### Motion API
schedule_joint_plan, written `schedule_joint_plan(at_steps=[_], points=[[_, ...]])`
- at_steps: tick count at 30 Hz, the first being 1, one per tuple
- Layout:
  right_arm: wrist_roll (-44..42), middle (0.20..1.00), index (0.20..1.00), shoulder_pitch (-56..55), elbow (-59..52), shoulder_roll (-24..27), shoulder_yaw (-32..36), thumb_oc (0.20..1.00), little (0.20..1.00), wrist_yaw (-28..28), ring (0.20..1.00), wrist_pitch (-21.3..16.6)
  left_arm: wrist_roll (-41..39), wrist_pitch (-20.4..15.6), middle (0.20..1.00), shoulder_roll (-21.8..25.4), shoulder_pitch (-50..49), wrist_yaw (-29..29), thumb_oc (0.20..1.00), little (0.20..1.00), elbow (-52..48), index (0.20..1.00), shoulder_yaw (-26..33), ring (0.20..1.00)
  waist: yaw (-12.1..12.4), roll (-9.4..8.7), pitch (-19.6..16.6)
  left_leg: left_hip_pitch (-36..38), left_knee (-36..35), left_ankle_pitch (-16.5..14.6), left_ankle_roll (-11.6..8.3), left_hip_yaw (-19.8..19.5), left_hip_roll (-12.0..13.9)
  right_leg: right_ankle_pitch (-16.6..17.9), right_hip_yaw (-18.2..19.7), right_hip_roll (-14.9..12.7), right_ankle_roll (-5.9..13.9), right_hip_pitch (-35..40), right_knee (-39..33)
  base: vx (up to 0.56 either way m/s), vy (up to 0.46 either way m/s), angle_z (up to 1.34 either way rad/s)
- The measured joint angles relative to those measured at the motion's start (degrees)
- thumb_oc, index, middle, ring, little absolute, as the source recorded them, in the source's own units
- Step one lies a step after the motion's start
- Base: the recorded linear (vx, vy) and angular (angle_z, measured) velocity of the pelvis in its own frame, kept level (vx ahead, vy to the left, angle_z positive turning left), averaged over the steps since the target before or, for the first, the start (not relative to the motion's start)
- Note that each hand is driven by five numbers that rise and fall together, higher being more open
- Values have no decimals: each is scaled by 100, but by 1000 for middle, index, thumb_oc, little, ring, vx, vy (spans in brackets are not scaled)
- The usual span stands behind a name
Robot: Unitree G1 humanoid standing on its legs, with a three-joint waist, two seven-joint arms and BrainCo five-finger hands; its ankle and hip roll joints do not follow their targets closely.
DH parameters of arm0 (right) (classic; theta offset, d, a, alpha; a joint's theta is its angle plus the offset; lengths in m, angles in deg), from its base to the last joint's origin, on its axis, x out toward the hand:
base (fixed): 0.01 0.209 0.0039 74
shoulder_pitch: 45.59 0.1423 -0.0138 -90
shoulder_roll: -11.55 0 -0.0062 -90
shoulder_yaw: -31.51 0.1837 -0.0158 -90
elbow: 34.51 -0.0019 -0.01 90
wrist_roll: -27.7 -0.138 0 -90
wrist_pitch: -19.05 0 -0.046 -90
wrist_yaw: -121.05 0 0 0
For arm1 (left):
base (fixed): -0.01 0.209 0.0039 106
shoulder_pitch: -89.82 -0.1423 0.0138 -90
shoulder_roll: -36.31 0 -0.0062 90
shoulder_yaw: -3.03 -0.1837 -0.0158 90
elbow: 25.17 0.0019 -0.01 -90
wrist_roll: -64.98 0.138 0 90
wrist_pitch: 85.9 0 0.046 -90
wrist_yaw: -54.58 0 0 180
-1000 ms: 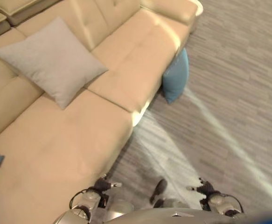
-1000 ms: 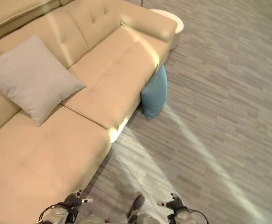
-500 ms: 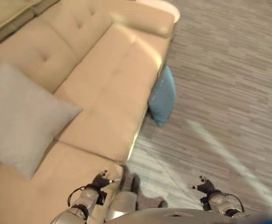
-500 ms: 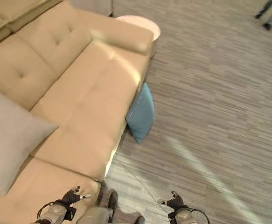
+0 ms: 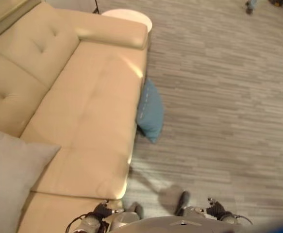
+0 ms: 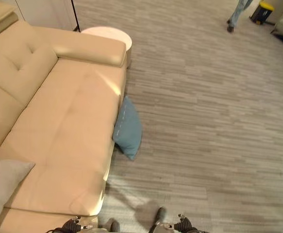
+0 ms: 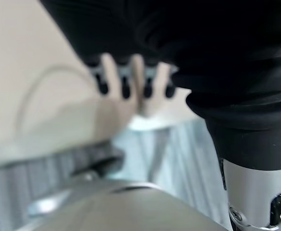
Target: Pick up all the scattered cushions and arrange them neatly on the sofa.
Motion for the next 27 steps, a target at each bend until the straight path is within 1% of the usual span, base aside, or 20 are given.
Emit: schedule_joint_plan(at_steps=[2,3,5,7,8,10,12,13,15,16,17,18,20,21,22,23,24,25,26,27], points=[[-9,1000,1000,-45,-9,2,-13,1000,1000,-2,1000,-9,7,-9,1000,-7,93,0,1000,1000,-8,1000,-18,1000,-4,44,-4,-64,140,-47,-76,-197,180,48,-34,246,-156,266,-388,131,-230,25],[-26,1000,1000,-4,-21,-5,-21,1000,1000,-4,1000,-3,8,-15,1000,-9,165,-6,1000,1000,-18,1000,-17,1000,35,45,9,-209,369,-116,-186,-279,291,26,-57,366,-287,295,-462,136,-200,21],[-114,1000,1000,31,-214,-2,-77,1000,1000,-59,1000,-10,41,-13,1000,-13,432,-29,1000,1000,-16,1000,11,1000,42,-34,165,-826,1481,-256,-408,-421,414,-58,-205,425,-419,307,-471,136,-152,23],[-126,1000,1000,129,-224,26,-86,1000,1000,-119,1000,-51,42,-15,1000,34,510,-41,1000,1000,-18,1000,23,1000,149,-160,265,-1367,2684,-436,-564,-415,599,-292,-113,524,-905,426,-456,90,-43,-9],[-142,1000,1000,136,-236,60,-84,1000,1000,-142,1000,-78,43,-30,1000,43,512,-39,1000,1000,-28,1000,24,1000,174,-143,257,-1481,2870,-445,-550,-408,724,-355,-90,605,-996,427,-457,248,61,-16],[-178,1000,1000,188,-216,96,-48,1000,1000,-183,1000,-67,54,-31,1000,73,552,-38,1000,1000,-127,1000,11,1000,145,-97,303,-1559,2576,-436,-555,-501,819,-411,2,709,-1050,405,-456,200,84,-12],[-181,1000,1000,263,-193,97,63,1000,1000,-202,1000,-44,59,-15,1000,115,586,-34,1000,1000,-125,1000,-32,1000,43,-136,441,-1535,1519,-368,-517,-769,531,-448,86,653,-987,415,-456,259,139,-19],[-182,1000,1000,321,-166,134,103,1000,1000,-218,1000,-28,59,-7,1000,82,638,-33,1000,1000,-129,1000,-36,1000,6,-83,595,-1628,876,-105,-404,-726,214,-484,123,611,-896,504,-460,322,141,-28],[-181,1000,1000,290,-68,133,160,1000,1000,-215,1000,-2,70,-9,1000,16,672,-30,1000,1000,-123,1000,-50,1000,19,18,597,-1788,514,471,-395,-745,-62,-638,191,595,-779,613,-487,275,141,-33],[-180,1000,1000,182,-15,71,163,1000,1000,-217,1000,-17,74,-4,1000,-58,608,-29,1000,1000,-135,1000,-71,1000,51,88,501,-1668,414,965,-142,-647,-51,-683,273,636,-526,717,-483,338,278,-42],[-171,1000,1000,187,3,-26,264,1000,1000,-201,1000,-44,73,2,1000,-13,575,-31,1000,1000,-214,1000,-191,1000,40,-4,472,-1502,308,967,4,-471,-131,-702,387,508,-404,707,-409,279,313,-76],[-167,1000,1000,165,-98,-43,261,1000,1000,-204,1000,-64,100,60,1000,3,596,-15,1000,1000,-277,1000,-286,1000,-12,-8,470,-1285,257,959,39,-252,-154,-623,459,407,-280,690,-229,138,257,-83],[-115,1000,1000,162,-125,-56,317,1000,1000,-145,1000,-125,202,86,1000,25,530,13,1000,1000,-372,1000,-429,1000,-115,51,466,-889,188,895,115,66,-96,-594,657,355,-196,469,482,45,156,-144],[-110,1000,1000,161,-115,-17,311,1000,1000,-131,1000,-121,231,83,1000,13,539,18,1000,1000,-382,1000,-452,1000,-187,108,464,-778,180,791,200,88,-41,-655,711,305,-51,271,1003,67,138,-165],[-110,1000,1000,135,-108,35,299,1000,1000,-121,1000,-69,239,76,1000,3,617,21,1000,1000,-388,1000,-490,1000,-348,188,480,-682,191,608,453,73,-6,-774,718,195,272,-149,1825,106,124,-104],[-109,1000,1000,121,-103,27,294,1000,1000,-121,1000,-38,239,74,1000,8,712,18,1000,1000,-388,1000,-492,1000,-474,153,490,-676,215,565,504,92,-28,-816,733,96,424,-351,2209,353,32,-67],[-119,1000,1000,-168,-96,31,403,1000,1000,-118,1000,81,241,53,1000,-81,939,19,1000,1000,-369,1000,-635,1000,-631,131,517,-474,112,464,513,146,-110,-896,710,-165,550,-653,2632,320,-16,-27],[-115,1000,1000,-286,-96,18,394,1000,1000,-114,1000,101,241,49,1000,-117,964,20,1000,1000,-351,1000,-714,1000,-623,97,494,-393,66,445,507,164,-153,-880,718,-232,534,-636,2437,440,-94,-21],[-113,1000,1000,-480,-93,3,382,1000,1000,-105,1000,125,240,51,1000,-242,902,34,1000,1000,-325,1000,-725,1000,-593,52,454,-299,51,359,409,234,-198,-755,624,-387,413,-442,1311,300,-83,-10],[-111,1000,1000,-478,-113,8,371,1000,1000,-105,1000,142,241,48,1000,-314,783,64,1000,1000,-294,1000,-727,1000,-598,30,441,-279,45,325,369,281,-187,-490,666,-460,402,-443,784,519,-122,-12]])
